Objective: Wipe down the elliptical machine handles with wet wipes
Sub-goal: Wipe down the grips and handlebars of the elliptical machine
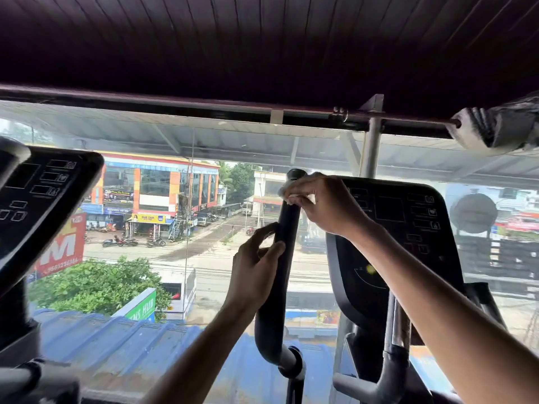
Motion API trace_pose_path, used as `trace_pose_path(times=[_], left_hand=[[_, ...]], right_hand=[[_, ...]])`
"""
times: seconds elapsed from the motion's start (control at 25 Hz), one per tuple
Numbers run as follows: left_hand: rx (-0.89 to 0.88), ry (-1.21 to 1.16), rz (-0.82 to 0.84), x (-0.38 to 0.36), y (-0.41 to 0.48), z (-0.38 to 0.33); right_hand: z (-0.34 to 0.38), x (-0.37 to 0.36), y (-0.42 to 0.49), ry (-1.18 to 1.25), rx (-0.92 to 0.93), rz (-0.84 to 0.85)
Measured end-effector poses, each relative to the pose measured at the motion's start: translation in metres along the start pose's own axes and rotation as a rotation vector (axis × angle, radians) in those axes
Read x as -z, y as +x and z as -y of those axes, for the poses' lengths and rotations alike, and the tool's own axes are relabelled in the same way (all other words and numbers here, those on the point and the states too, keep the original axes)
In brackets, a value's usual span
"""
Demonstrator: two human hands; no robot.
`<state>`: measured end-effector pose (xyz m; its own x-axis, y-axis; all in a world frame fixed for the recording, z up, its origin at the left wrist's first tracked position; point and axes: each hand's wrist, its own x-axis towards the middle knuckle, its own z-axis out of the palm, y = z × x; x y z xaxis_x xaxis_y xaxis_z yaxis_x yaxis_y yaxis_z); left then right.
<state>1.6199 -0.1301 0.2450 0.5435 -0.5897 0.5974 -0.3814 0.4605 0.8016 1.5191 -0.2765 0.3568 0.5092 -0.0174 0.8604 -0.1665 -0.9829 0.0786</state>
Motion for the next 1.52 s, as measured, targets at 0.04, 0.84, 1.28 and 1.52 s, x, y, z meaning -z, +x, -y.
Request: trace_pose_path(times=[0.04, 0.84, 1.28, 1.52], left_hand=[[-0.004, 0.001, -0.004, 0.001, 0.000, 0.001], [-0.024, -0.084, 0.102, 0.065, -0.105, 0.030], [0.488, -0.184, 0.162, 0.071, -0.184, 0.127], [0.541, -0.230, -0.076, 0.053, -0.175, 0.157]], right_hand=[[0.001, 0.001, 0.000, 0.008, -0.021, 0.006], [0.157, -0.023, -0.193, 0.920, -0.853, 0.011], [0.192, -0.114, -0.298, 0.950, -1.310, -0.245], [0.159, -0.130, -0.298, 0.831, -1.322, -0.293]])
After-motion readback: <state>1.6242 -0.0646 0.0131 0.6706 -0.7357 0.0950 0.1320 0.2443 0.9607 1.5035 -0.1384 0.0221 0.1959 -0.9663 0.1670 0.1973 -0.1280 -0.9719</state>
